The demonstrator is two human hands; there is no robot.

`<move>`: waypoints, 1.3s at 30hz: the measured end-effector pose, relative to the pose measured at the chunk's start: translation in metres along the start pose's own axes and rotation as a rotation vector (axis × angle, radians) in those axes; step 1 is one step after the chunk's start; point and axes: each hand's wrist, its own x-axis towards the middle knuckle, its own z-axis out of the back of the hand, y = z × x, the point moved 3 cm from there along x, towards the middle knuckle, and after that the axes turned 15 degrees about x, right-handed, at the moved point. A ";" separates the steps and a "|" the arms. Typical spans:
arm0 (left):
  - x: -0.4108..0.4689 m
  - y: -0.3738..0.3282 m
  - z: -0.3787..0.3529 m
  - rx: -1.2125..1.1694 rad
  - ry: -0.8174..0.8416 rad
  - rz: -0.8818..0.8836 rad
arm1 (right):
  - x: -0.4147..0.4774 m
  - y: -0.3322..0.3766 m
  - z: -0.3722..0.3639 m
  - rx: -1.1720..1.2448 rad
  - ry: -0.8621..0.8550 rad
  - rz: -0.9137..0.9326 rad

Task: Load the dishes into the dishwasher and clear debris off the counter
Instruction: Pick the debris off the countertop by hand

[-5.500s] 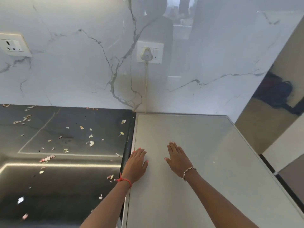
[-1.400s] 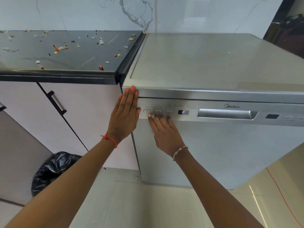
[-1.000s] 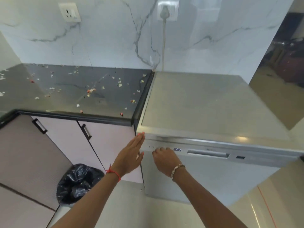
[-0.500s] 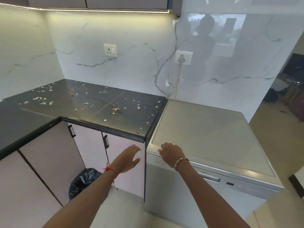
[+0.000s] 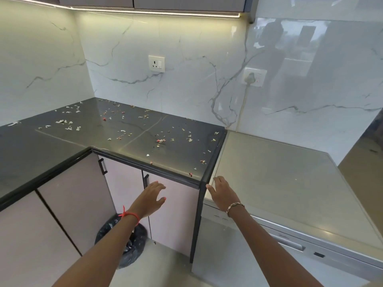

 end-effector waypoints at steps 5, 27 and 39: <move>0.046 0.043 -0.014 -0.040 0.036 -0.026 | 0.053 0.003 -0.034 0.155 -0.005 -0.073; 0.214 0.068 -0.073 0.060 -0.030 -0.169 | 0.210 -0.044 -0.090 0.045 -0.020 -0.233; 0.214 0.067 -0.076 0.093 -0.030 -0.155 | 0.204 -0.036 -0.080 -0.099 -0.166 -0.262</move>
